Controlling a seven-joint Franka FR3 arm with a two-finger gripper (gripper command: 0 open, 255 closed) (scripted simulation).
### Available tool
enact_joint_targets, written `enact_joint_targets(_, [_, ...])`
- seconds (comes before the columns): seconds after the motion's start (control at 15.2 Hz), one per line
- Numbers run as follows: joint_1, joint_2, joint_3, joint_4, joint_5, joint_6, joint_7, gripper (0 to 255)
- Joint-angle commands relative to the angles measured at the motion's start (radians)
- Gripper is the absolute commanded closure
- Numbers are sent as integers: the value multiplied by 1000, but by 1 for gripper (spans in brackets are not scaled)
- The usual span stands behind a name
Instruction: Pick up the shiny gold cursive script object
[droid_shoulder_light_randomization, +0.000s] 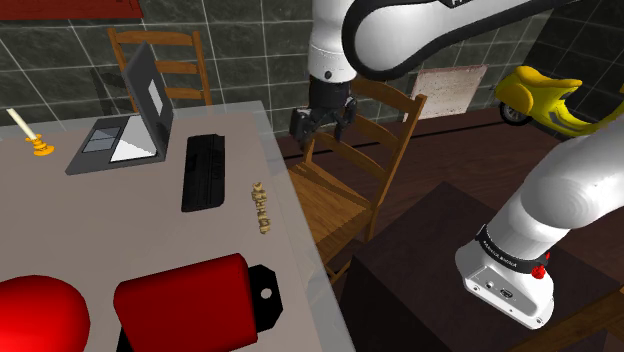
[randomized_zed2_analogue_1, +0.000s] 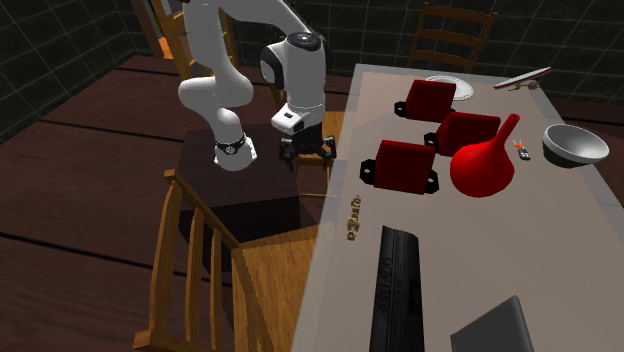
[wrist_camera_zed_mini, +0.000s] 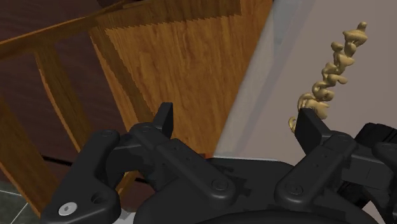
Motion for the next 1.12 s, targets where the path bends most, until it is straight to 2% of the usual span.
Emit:
enact_joint_targets(0.0, [-11,73,54,23,-31,40,78,0])
enact_joint_targets(0.2, [-33,207,127,78,-120,87,203,0])
enact_joint_targets(0.46, [-29,415,186,173,-298,123,400,0])
enact_joint_targets(0.66, [28,573,173,262,-436,123,539,0])
enact_joint_targets(0.86, [113,716,128,364,-538,110,643,0])
enact_joint_targets(1.06, [124,733,114,358,-554,129,654,0])
